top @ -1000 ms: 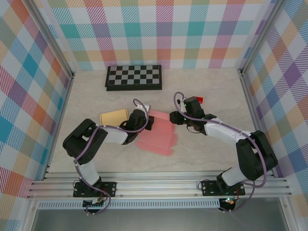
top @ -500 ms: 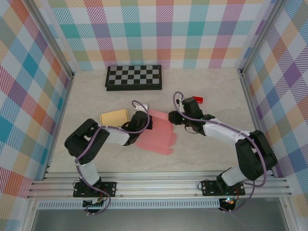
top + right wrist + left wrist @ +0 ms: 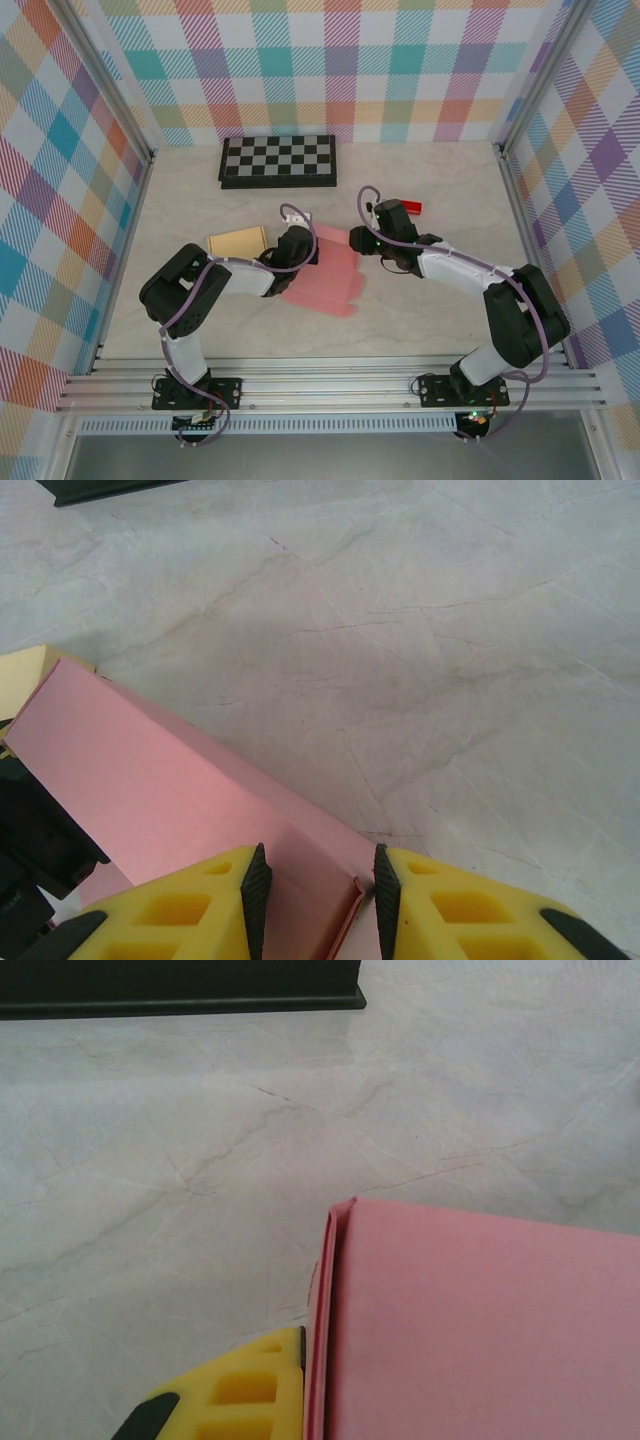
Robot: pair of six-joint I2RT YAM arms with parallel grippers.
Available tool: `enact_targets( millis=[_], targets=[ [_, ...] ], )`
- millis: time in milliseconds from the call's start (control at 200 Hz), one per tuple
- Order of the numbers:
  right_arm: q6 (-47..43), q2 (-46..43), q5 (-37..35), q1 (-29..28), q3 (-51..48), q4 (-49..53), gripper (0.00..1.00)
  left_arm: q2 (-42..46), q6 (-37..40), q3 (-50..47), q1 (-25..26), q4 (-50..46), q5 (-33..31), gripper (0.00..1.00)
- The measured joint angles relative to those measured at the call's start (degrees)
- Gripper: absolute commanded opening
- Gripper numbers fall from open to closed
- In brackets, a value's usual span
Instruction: Fold the paper box
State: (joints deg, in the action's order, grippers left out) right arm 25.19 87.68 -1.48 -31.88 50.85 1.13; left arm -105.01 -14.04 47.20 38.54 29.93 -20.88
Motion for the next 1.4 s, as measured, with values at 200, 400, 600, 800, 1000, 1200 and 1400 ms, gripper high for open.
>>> enact_targets(
  millis=[200,400,600,800,1000,1200,1400],
  targets=[
    [1.0,0.0,-0.7,0.0,0.1,0.0,0.35,-1.2,-1.6,2.5,0.0,-2.4,-1.3,0.21],
    [1.1,0.0,-0.7,-0.1,0.1,0.5,0.35,-1.5,-2.6,-0.5,-1.7,-2.3,2.1,0.43],
    [1.2,0.0,-0.3,-0.1,0.1,0.4,0.35,-0.5,-1.3,-5.8,-3.7,1.6,8.3,0.46],
    [1.2,0.0,0.3,0.0,0.1,0.4,0.34,-1.6,-0.9,-5.7,-4.2,4.0,9.9,0.48],
    [1.2,0.0,1.0,0.0,0.1,0.4,0.33,-4.5,-1.2,-2.2,-4.2,4.8,9.9,0.48],
    [1.1,0.0,1.3,0.0,0.1,0.2,0.28,-6.4,-2.3,0.3,-4.2,5.1,8.8,0.39],
    [1.0,0.2,2.1,-0.1,0.1,-0.3,0.24,-6.9,-4.6,1.0,-3.7,4.3,5.7,0.07]
  ],
)
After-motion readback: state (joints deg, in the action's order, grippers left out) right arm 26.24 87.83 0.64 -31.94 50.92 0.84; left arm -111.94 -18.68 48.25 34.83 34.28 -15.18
